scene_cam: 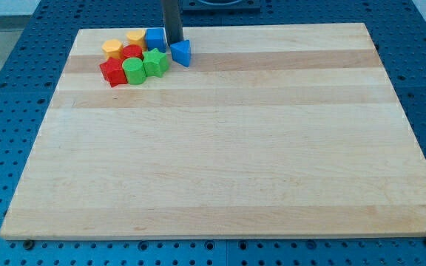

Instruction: Separate the green circle from the green star

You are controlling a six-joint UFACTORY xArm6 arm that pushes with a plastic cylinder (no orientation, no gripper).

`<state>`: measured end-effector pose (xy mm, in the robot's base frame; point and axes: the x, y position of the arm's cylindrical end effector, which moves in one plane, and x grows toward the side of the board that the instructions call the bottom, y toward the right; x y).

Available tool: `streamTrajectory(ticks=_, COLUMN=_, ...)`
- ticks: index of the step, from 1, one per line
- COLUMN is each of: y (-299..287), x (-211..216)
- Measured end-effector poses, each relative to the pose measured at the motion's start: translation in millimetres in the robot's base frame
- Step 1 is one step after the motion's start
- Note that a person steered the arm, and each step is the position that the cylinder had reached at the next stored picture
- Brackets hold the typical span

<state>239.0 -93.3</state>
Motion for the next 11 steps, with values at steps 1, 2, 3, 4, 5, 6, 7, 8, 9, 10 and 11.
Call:
streamTrajectory(ticks=1, y=1, x=0)
streamTrajectory(ticks=2, y=2, x=2)
streamTrajectory(ticks=3, y=1, x=2)
streamTrajectory(ticks=4, y=4, x=2)
streamTrajectory(ticks=5, y=4, x=3)
streamTrajectory(ticks=6, y=-2, x=22)
streamTrajectory(ticks=7, y=-34, x=30)
streamTrajectory(ticks=8, y=-78, x=36)
streamTrajectory(ticks=9, y=-104, x=34)
streamTrajectory(ticks=10, y=-107, x=34)
streamTrajectory(ticks=11, y=-114, x=42)
